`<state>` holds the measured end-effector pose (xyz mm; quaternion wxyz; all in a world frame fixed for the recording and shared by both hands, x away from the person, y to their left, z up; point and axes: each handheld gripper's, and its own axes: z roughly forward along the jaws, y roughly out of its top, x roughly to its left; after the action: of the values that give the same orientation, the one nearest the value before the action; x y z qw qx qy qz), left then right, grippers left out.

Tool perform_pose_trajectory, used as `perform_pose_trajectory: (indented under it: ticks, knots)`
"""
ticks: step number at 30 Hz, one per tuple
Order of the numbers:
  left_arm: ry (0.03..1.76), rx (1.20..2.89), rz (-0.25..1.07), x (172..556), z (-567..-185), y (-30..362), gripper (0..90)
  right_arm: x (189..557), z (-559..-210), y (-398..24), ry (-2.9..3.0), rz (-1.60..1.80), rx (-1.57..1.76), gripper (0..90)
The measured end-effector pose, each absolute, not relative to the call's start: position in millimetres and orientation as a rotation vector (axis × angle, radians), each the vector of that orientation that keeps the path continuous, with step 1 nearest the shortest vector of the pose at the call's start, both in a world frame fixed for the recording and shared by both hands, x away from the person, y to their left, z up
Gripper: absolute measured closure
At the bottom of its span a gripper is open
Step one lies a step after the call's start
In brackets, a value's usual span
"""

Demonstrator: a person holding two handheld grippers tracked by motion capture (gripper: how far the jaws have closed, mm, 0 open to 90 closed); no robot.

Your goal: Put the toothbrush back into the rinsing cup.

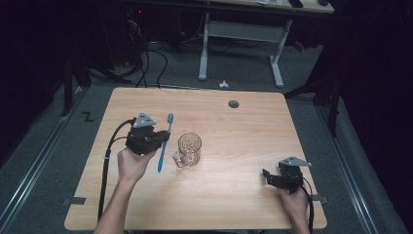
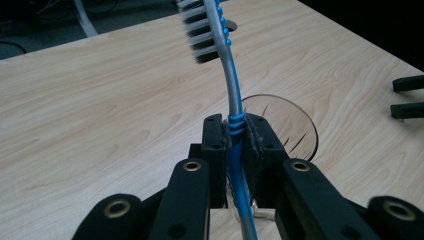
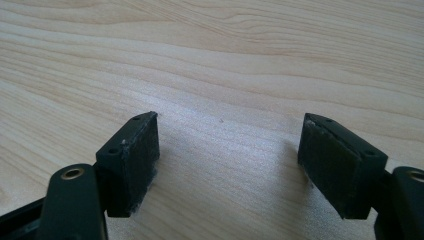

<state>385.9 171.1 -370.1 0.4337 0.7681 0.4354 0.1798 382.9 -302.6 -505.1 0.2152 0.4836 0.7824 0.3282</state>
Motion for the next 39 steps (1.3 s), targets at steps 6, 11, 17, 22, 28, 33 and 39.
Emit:
perform_pose_trajectory:
  ticks: [6,11,17,22,28,33,39]
  knots:
    - [1.061,1.910,0.469,387.1,-368.0,167.0,80.7,382.9,-505.1,-302.6,2.169,0.910,1.341,24.7]
    - [1.045,1.909,0.467,389.8,-367.1,164.4,80.8,382.9,-505.1,-302.6,2.169,0.910,1.341,24.7]
    - [1.019,1.882,0.480,390.9,-361.9,159.8,80.8,383.0,-505.1,-302.6,2.169,0.910,1.341,24.7]
    - [1.011,1.887,0.485,394.0,-360.6,155.4,80.8,383.0,-505.1,-302.6,2.168,0.910,1.341,24.8]
    - [1.001,1.871,0.501,396.5,-358.7,153.1,80.7,383.0,-505.1,-302.6,2.169,0.910,1.341,24.8]
    - [1.008,1.855,0.521,399.7,-358.9,150.5,80.8,383.0,-505.1,-302.6,2.169,0.910,1.341,24.8]
    - [0.997,1.826,0.556,400.5,-359.6,145.8,80.8,383.0,-505.1,-302.6,2.168,0.910,1.342,24.8]
